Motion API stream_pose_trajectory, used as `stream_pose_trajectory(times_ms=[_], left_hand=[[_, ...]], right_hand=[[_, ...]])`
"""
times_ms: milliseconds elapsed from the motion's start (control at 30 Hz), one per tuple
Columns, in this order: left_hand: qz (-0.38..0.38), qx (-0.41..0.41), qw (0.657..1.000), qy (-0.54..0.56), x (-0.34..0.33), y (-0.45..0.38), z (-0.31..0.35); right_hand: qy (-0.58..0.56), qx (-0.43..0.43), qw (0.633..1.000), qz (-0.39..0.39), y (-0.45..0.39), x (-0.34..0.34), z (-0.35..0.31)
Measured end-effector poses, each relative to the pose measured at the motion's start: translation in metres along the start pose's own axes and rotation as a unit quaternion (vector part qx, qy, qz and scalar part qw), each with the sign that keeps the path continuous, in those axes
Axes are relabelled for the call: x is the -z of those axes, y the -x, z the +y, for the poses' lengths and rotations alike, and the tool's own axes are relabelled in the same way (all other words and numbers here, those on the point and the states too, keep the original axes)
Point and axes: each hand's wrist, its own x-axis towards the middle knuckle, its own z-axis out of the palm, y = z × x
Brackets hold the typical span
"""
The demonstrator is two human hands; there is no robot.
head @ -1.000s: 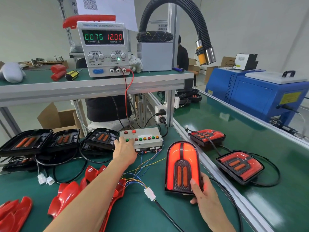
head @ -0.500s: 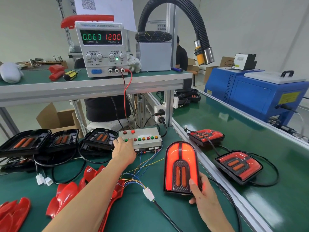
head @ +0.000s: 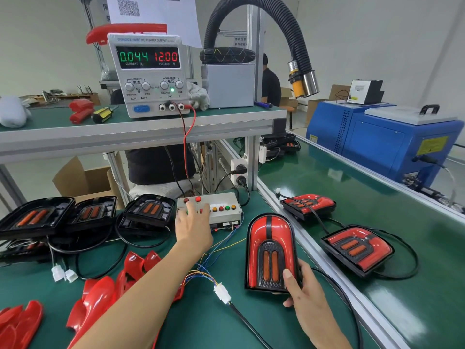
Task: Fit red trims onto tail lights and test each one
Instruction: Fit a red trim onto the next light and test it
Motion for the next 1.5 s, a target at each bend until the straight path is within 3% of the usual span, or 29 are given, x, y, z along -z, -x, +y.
stream_pose_trajectory(times_ms=[300,1500], left_hand=[[-0.043,-0.054,0.998,0.006,-0.001,-0.01,0.039],[-0.073,-0.03,0.997,-0.014,-0.005,-0.019,0.043]], right_hand=[[0.019,0.002,1.0,0.003,-0.002,0.001,-0.001],[-0.001,0.001,1.0,0.001,-0.001,0.0,-0.001]])
